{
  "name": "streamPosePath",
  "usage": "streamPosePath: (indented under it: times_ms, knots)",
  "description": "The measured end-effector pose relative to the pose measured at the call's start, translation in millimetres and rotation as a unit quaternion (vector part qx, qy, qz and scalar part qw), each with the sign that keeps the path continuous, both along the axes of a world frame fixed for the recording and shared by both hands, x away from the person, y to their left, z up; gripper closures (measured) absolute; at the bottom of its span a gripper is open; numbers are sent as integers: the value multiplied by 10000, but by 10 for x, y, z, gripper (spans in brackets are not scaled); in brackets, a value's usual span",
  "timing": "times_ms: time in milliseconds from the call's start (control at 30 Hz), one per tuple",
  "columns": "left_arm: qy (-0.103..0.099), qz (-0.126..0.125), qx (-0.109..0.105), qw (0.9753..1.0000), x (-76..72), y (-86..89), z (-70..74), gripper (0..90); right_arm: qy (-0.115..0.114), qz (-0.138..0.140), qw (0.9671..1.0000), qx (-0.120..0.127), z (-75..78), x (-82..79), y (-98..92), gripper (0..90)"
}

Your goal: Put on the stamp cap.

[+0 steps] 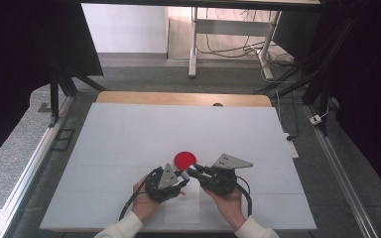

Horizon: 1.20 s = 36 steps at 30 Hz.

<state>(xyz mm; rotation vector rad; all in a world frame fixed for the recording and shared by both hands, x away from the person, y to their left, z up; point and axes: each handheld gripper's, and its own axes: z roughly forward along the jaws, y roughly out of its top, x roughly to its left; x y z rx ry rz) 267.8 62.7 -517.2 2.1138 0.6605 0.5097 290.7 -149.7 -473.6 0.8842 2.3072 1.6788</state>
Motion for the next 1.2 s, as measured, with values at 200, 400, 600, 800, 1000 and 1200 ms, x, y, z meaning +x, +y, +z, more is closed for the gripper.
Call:
streamPosePath:
  times_ms: [200,400,600,800,1000,1200]
  knots:
    - [-30,-7,44,10000,-5,-17,0,648,82,-121,9999,26,-3,0,-2,749]
    - [-64,11,43,10000,-9,-28,-2,648,131,-197,9997,13,-8,-2,1,749]
    - [-67,5,59,10000,-9,-26,-3,648,122,-222,9997,8,-11,-5,0,749]
    - [-81,1,61,9999,-12,-29,-3,648,147,-252,9996,8,-17,-3,3,749]
    - [-95,-18,62,9999,-16,-33,-4,648,199,-286,9994,-2,-27,-2,11,748]
    - [-89,-5,65,9999,-16,-33,-5,648,217,-309,9993,-14,-33,-1,13,747]
